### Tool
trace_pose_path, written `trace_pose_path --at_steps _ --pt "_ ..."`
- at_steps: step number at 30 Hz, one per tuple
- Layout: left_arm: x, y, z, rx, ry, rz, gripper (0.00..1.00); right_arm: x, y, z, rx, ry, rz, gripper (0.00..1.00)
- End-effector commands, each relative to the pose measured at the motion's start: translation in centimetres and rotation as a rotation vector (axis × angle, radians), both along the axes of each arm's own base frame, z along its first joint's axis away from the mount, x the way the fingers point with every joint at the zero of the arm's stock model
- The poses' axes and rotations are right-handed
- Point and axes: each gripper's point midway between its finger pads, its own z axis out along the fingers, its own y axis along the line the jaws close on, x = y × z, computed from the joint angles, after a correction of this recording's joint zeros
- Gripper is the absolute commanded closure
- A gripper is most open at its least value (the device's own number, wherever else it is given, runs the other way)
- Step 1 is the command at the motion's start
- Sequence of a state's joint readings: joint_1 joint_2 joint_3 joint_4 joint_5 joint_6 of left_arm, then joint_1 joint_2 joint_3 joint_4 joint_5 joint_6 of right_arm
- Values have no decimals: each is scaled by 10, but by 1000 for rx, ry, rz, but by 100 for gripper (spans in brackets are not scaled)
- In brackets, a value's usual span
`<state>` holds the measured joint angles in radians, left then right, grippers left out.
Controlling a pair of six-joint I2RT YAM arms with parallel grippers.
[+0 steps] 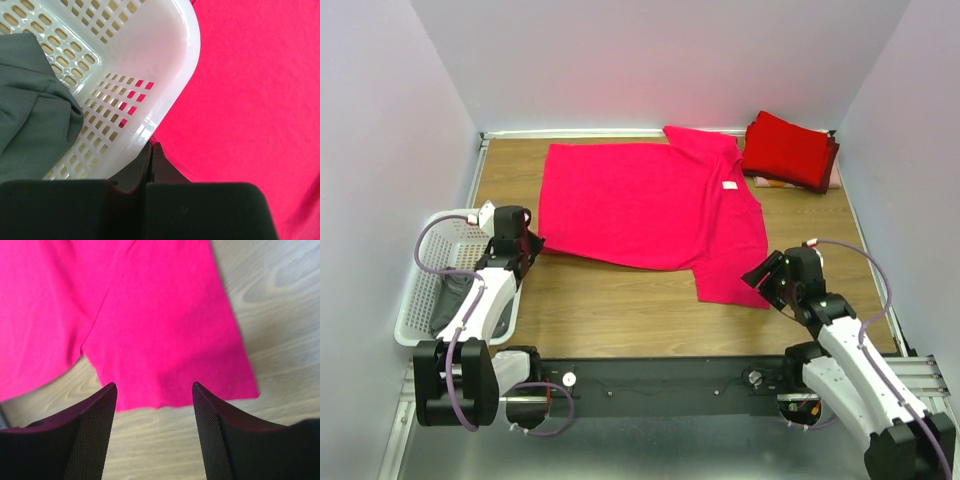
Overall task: Fold and stack the t-shirts
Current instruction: Flatten the tshirt out, then fold the tshirt
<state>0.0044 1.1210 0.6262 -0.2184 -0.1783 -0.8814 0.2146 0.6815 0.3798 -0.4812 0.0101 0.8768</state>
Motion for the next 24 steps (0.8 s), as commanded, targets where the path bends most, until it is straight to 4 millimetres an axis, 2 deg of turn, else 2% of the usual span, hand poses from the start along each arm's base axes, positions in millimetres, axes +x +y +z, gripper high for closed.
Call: trace_pose_path --at_steps 1,3,5,6,7,8,9,10,11,12,14,17,20,24 --pt "-6 2 -3 22 10 -7 100 30 -24 26 -121 -52 -102 33" --pt "-6 2 -3 25 9 -11 100 45 -37 28 -199 -42 -146 33" --pt "-6 1 -3 22 7 -17 100 66 -52 42 -280 -78 -211 36" --pt "-6 0 -3 20 3 -19 100 73 -51 41 -283 -72 -213 36" --pt "-5 0 -3 19 -1 -22 100 80 -58 24 -345 -8 -220 36" --pt "-6 -2 -5 16 3 -30 100 89 -61 23 -365 5 -226 38" --pt "-5 -1 -4 17 -2 -31 100 105 -61 30 -375 -10 -233 40" --pt "-5 -2 -5 21 -1 -38 100 113 -64 10 -397 60 -226 42" --pt "-5 -2 -4 24 0 -40 100 128 -63 16 -394 45 -228 43" --pt "-5 -2 -4 25 -1 -43 100 135 -63 12 -403 57 -218 45" --pt "-5 -3 -3 25 -5 -50 100 145 -66 6 -413 75 -220 50" --pt "-4 -4 1 21 -18 -60 100 157 -72 -2 -441 92 -227 50" --pt "-3 -6 2 19 -24 -70 100 162 -75 -11 -451 109 -222 51" --pt "-2 -7 3 18 -27 -78 100 160 -74 -30 -453 151 -203 54"
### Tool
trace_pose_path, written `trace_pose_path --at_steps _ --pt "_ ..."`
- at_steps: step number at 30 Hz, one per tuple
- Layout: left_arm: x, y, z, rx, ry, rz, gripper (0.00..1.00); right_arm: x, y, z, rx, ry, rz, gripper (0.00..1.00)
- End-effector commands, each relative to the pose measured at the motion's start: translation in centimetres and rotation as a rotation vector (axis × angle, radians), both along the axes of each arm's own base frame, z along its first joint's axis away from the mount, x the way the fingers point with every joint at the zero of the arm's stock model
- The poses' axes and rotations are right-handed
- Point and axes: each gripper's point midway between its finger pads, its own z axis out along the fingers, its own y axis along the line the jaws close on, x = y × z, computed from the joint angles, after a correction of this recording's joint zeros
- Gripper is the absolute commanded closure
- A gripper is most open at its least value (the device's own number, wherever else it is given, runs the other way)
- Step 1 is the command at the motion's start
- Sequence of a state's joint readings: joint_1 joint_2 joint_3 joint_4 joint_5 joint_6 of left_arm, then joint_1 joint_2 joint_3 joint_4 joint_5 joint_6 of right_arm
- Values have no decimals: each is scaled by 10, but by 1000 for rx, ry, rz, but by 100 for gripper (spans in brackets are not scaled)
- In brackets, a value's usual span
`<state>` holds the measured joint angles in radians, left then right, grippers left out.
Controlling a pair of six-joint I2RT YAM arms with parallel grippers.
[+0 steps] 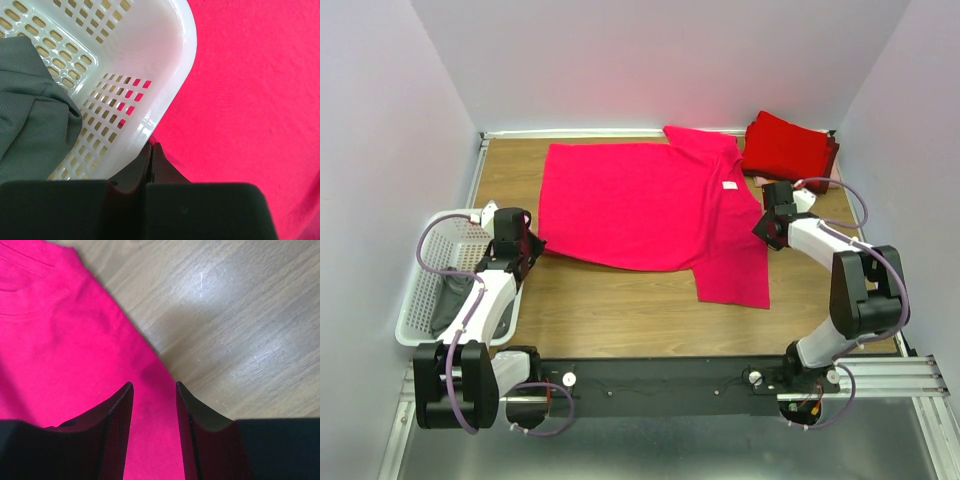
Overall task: Fold and stack the t-shirts
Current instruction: Fold the tshirt
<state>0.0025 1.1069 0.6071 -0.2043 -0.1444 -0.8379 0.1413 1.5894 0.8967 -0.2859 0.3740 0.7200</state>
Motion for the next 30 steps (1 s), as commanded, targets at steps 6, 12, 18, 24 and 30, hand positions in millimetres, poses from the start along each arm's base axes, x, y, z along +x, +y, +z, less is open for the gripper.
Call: trace_pose_path --at_steps 6,12,18,24,30 --pt "2 -3 6 3 -29 -30 100 -1 -4 -33 -13 51 1 59" --pt "0 -3 3 4 -23 -31 100 -14 -14 -32 -9 49 -26 86" --pt "0 -4 2 0 -21 -36 100 -43 -35 -28 18 43 -67 93" --pt "-4 -5 -1 0 -15 -43 100 -64 -33 -26 54 41 -58 87" --pt "-10 -7 -7 -4 -1 -54 100 -66 -20 -13 122 33 -14 38"
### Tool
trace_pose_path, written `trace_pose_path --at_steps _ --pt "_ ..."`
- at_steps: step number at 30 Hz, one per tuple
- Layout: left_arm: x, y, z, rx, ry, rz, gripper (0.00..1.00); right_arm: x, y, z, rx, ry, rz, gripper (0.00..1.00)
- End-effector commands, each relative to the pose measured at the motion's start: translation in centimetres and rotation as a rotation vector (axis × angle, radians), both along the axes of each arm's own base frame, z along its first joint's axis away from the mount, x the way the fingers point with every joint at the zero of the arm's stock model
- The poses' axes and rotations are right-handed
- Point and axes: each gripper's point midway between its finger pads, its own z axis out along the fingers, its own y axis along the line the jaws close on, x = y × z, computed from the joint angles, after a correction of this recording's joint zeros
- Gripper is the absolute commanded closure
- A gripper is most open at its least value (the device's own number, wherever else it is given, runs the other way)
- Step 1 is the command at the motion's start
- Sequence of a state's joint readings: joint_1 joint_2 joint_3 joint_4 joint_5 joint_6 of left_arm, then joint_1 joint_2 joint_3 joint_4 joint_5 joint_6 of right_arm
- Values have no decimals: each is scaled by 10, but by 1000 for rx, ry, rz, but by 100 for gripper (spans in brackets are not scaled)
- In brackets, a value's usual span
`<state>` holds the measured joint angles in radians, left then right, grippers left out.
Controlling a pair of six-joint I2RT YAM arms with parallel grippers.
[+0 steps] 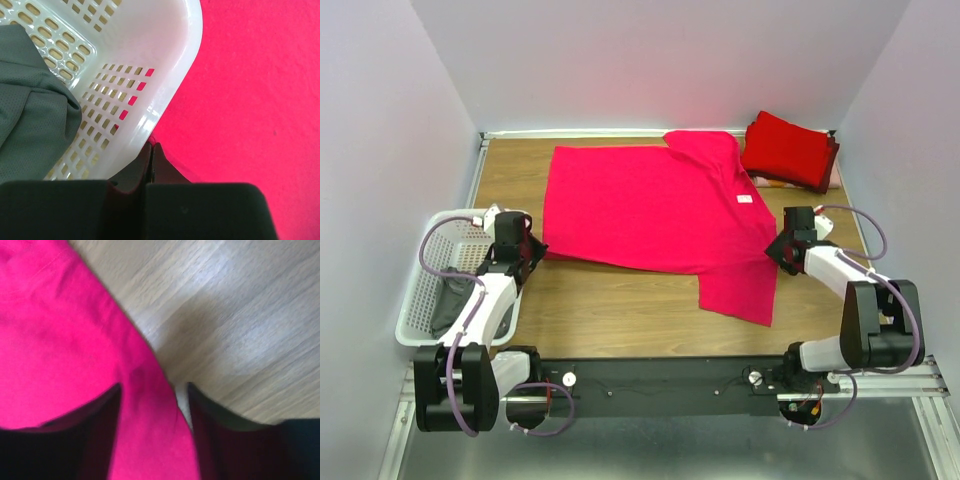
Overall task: Fold and stack the t-shirts
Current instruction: Fold the tshirt
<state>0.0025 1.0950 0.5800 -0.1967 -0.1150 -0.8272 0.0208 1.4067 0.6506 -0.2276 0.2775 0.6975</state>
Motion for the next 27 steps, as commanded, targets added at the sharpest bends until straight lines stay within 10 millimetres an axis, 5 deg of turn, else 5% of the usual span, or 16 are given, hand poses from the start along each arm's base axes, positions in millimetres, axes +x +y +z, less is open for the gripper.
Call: trace_pose_path --at_steps 1,5,9,14,21,27 --pt "-6 -10 -2 7 -7 -53 100 -11 11 10 65 9 40 32" --pt "-12 -13 -4 -8 -13 -52 100 -31 22 31 120 -16 65 28" --pt "-15 -13 -4 -13 -16 -49 100 -66 31 27 179 29 52 29" --pt "-13 -15 -4 -22 -29 -47 100 -85 62 40 366 8 56 32" --pt "0 -19 3 -39 -55 -63 100 -122 54 46 338 173 -9 32" --pt "8 -24 0 -53 -57 -83 100 -151 48 21 309 311 -59 35"
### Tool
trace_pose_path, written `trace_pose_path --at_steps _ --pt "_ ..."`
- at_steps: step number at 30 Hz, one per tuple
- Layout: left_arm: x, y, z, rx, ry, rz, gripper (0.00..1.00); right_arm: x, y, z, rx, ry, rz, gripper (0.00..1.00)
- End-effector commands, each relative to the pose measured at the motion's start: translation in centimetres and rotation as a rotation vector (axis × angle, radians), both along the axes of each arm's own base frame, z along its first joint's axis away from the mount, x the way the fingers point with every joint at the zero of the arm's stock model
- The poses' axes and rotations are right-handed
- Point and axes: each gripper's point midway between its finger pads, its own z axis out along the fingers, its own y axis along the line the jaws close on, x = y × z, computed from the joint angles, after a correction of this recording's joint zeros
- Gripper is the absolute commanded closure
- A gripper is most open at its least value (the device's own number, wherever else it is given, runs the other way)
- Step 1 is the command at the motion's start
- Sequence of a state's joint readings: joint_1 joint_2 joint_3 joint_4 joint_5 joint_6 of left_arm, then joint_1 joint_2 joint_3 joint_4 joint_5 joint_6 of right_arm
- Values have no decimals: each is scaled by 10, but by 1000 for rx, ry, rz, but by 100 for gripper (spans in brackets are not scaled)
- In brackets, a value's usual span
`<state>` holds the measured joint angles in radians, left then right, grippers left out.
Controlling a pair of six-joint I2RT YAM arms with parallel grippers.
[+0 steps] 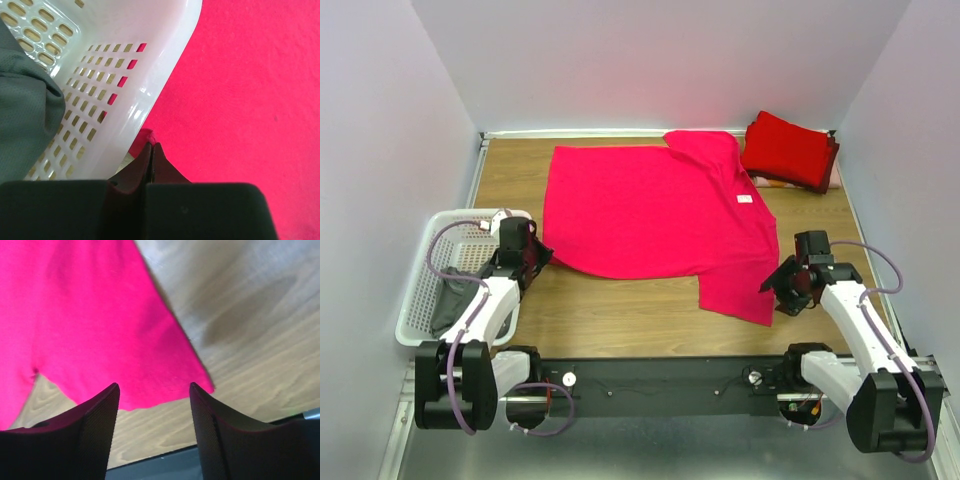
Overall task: Fold and stack the t-shirts
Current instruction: Fold the tshirt
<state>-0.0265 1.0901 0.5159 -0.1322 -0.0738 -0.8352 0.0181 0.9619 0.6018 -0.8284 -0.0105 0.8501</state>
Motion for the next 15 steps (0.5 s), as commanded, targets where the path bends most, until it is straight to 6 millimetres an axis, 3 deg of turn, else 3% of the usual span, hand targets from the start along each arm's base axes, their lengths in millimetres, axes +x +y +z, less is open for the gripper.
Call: trace_pose_path --at_steps 1,3,12,15 --pt "15 -8 13 -21 -48 -32 100 -38 -3 -24 -8 172 -43 37" --pt "16 -8 11 -18 -43 -38 100 -47 -3 -35 -7 200 -51 41" --pt "17 -11 10 -30 -46 -48 100 -44 0 -37 10 202 -69 45" --pt "17 -12 11 -34 -50 -51 100 -41 -7 -45 -31 224 -82 45"
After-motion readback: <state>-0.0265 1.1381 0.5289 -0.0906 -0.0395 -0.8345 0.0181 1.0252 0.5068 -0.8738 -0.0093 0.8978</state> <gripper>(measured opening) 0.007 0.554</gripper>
